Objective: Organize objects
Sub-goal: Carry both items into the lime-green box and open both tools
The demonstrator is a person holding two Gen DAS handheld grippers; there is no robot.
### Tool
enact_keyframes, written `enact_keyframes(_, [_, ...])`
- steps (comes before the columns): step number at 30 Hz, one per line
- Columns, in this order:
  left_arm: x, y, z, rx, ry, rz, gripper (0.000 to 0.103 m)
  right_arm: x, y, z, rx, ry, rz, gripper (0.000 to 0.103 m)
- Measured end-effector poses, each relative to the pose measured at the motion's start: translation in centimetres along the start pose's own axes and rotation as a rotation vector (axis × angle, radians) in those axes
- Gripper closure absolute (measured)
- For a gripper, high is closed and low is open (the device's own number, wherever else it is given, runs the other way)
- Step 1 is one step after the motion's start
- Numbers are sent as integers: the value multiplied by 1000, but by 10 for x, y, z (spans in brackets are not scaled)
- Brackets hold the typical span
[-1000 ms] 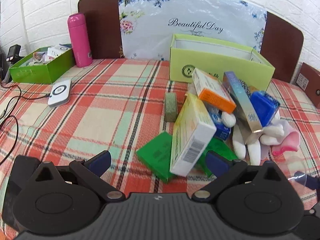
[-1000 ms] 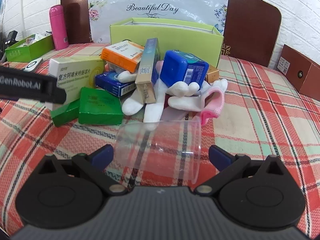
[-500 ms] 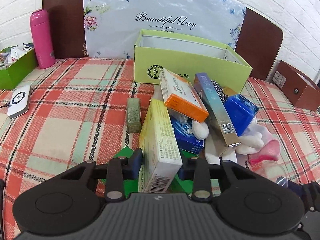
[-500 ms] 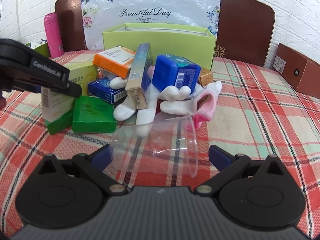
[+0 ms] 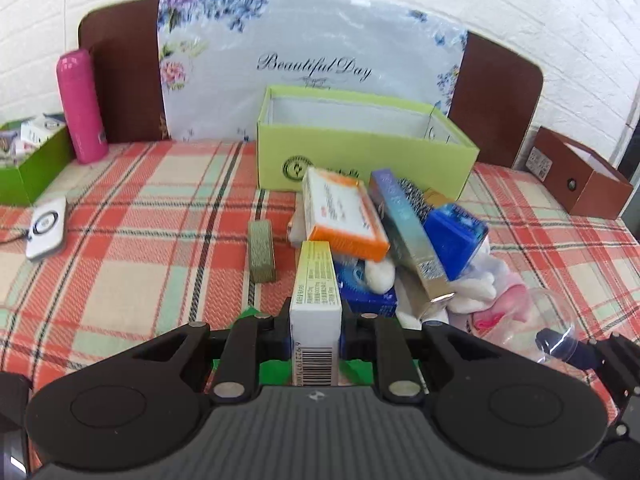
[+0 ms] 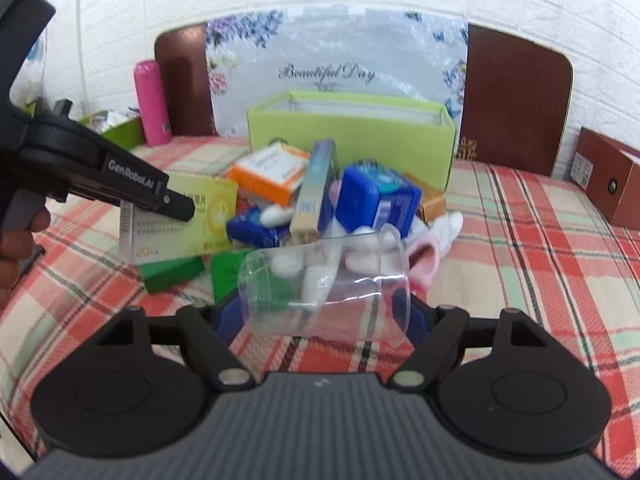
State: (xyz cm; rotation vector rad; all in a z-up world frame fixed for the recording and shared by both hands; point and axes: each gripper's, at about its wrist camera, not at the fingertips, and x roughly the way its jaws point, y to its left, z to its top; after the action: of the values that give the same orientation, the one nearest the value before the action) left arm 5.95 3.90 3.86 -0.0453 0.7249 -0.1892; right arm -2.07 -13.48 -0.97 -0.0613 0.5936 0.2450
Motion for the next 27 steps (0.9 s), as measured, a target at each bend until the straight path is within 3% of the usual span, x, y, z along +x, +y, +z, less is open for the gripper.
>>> enact_keyframes(8, [-24,-9,51,15,-138,-73,84,-8,-19,62,-35,-167,32,25])
enact_keyframes(15, [-3,-14,115,-10,-244,-111,84,37,-43,126,-45,-265,8,25])
enact_keyframes(21, [54,-6,165,-72,-259,-138,84,119,-65,162,15,-241,-7,25])
enact_keyframes(27, [121,3,183,-73,-222,-112,84,196,-74,168,5,-158,-36,25])
